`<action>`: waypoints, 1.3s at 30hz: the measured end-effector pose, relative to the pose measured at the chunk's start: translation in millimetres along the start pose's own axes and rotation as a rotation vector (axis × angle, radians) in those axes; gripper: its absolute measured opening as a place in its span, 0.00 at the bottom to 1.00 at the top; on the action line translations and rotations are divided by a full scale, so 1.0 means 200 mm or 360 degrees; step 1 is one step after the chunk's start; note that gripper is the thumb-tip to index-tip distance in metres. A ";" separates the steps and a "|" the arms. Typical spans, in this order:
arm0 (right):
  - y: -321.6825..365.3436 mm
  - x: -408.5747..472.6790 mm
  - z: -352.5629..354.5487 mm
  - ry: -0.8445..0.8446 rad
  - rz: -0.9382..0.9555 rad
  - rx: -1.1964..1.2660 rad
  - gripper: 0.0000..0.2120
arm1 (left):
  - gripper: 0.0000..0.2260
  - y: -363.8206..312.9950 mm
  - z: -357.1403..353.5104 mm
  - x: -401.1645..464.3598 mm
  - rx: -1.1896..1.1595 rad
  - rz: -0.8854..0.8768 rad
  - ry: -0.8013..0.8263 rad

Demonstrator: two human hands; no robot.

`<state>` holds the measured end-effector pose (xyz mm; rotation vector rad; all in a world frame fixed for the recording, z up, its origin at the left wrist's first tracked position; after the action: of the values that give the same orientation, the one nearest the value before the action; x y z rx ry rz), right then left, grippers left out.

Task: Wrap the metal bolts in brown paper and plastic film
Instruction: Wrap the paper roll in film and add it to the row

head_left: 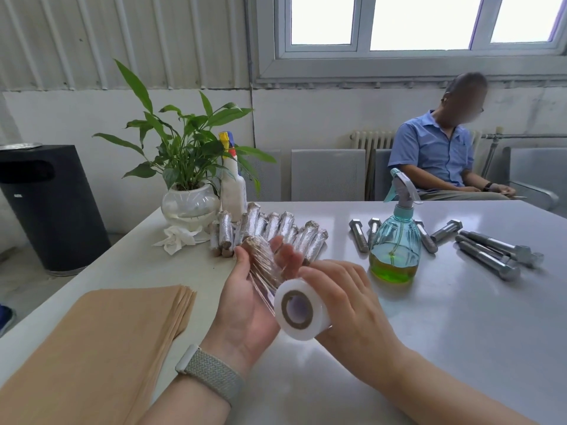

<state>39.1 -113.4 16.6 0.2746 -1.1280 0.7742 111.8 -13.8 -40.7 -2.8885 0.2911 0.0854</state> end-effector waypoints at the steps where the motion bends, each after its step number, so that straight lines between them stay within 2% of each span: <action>1: -0.01 0.01 0.01 -0.0012 -0.0028 0.0026 0.30 | 0.26 0.00 -0.01 0.00 -0.0033 0.0002 0.0013; 6: -0.08 0.00 0.01 -0.0035 -0.0373 0.0237 0.34 | 0.25 -0.03 0.00 0.01 -0.0122 -0.0085 -0.0011; 9: -0.14 -0.03 -0.02 0.0006 -0.0702 0.0443 0.38 | 0.25 -0.06 0.01 0.02 -0.0118 -0.0149 -0.0022; 12: -0.24 -0.05 -0.05 0.0000 -0.1152 0.0560 0.41 | 0.23 -0.08 0.02 0.03 -0.0015 -0.0227 -0.0039; 15: -0.32 -0.11 -0.08 -0.0003 -0.1607 0.0807 0.38 | 0.20 -0.09 0.04 0.03 0.0124 -0.0320 -0.0058; 21: -0.34 -0.25 -0.23 0.0255 -0.2180 0.1470 0.29 | 0.17 -0.13 0.05 0.02 0.0377 -0.0581 -0.0083; 24: -0.30 -0.27 -0.29 0.0376 -0.2301 0.1846 0.19 | 0.14 -0.17 0.01 0.00 0.0669 -0.0780 0.0001; 26: -0.26 -0.29 -0.30 0.0468 -0.2370 0.1985 0.16 | 0.15 -0.17 -0.04 -0.02 0.0917 -0.0894 0.0093; 31: -0.20 -0.34 -0.30 0.0690 -0.2553 0.2104 0.23 | 0.12 -0.20 -0.11 -0.07 0.1287 -0.1149 0.0189; 34: -0.15 -0.33 -0.30 0.0842 -0.2436 0.2064 0.23 | 0.16 -0.18 -0.14 -0.09 0.1353 -0.1158 0.0250; 37: -0.10 -0.29 -0.30 0.0934 -0.2272 0.2064 0.16 | 0.23 -0.16 -0.13 -0.08 0.1341 -0.1136 0.0249; 39: -0.09 -0.27 -0.29 0.0949 -0.2218 0.2082 0.15 | 0.25 -0.16 -0.12 -0.08 0.1379 -0.1148 0.0203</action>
<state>81.1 -116.0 -53.3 1.5803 0.4088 0.1358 103.7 14.2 -8.7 -1.9752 -0.5641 -0.2799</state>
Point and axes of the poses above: each hand's wrist, its own x-axis towards the middle knuckle, its own z-axis out of the back of the hand, y = z × x, the point moved 9 cm from there along x, towards the middle knuckle, and after that the axes turned 12 degrees about -x, right-handed, at the moved point
